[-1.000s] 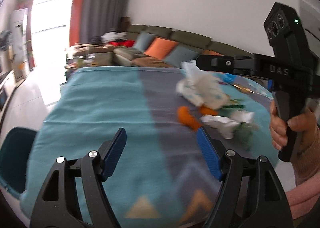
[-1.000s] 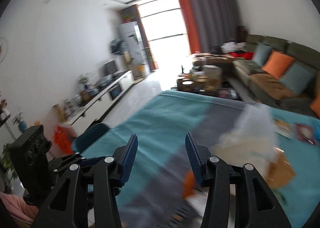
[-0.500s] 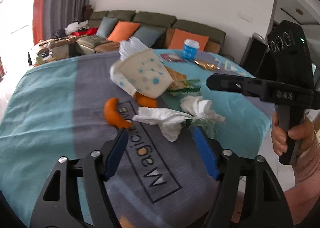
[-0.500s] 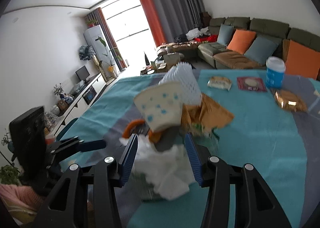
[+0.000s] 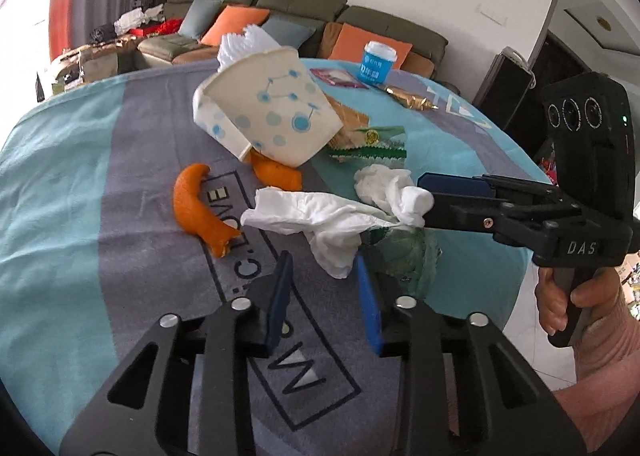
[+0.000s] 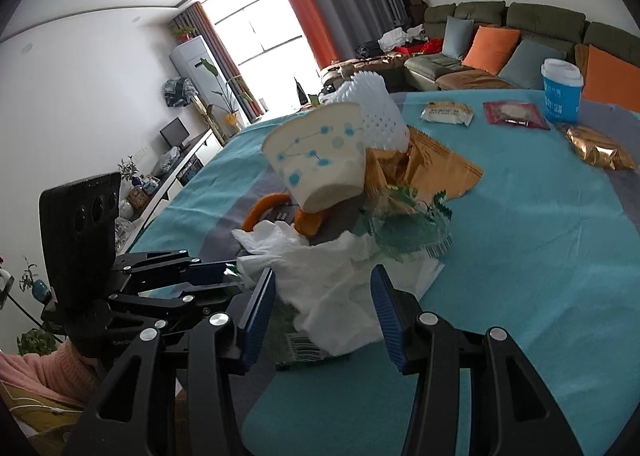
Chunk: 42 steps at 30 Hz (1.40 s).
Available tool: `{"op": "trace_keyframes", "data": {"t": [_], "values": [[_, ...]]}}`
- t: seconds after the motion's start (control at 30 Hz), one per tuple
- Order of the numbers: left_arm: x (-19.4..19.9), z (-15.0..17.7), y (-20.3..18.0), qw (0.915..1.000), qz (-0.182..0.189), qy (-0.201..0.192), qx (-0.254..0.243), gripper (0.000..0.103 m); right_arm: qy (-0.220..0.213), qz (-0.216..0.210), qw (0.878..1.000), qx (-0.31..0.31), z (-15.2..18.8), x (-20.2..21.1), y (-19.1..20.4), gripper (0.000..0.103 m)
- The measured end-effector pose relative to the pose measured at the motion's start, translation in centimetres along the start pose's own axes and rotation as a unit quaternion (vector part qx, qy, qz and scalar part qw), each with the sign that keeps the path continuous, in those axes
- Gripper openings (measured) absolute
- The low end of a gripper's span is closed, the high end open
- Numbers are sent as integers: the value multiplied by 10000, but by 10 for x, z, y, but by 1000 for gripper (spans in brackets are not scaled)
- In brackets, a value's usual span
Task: Collect trash
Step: 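Grasp the crumpled white tissues with the left tool, then carry the white tissues over the teal bin with the left tool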
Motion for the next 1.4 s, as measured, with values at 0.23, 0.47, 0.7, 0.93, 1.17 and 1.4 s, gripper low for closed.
{"op": "trace_keyframes", "data": {"t": [0.23,0.47,0.7,0.93,1.17,1.4], "values": [[-7,-2,1,9999,137,4,99,4,54,-64,10000,33,3,-5,-1,13],[20,-3,4,9995,-42,-318,73,3,-197,-197,9996,61,-6,9,6,7],[63,1,16,9970,-262,-720,117,3,-408,-533,9976,161,-19,24,24,7],[105,16,36,9924,-575,-1043,296,3,-510,-840,9939,509,-32,28,62,7],[148,38,62,9845,-981,-1331,588,3,-438,-1344,9858,904,-45,11,107,7],[190,63,95,9732,-1421,-1497,1016,3,-216,-1805,9753,1254,-57,-22,159,7]]}}
Point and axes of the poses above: each gripper's, at about its wrist camera, not at the fingertips, and x roughly against the way its jaws point, y to its left, z to its underside, the point moved 8 cm from there along -x, roughly the way its jaws point, and after that the axes turned 8 degrees about y, right-handed, at the moved point
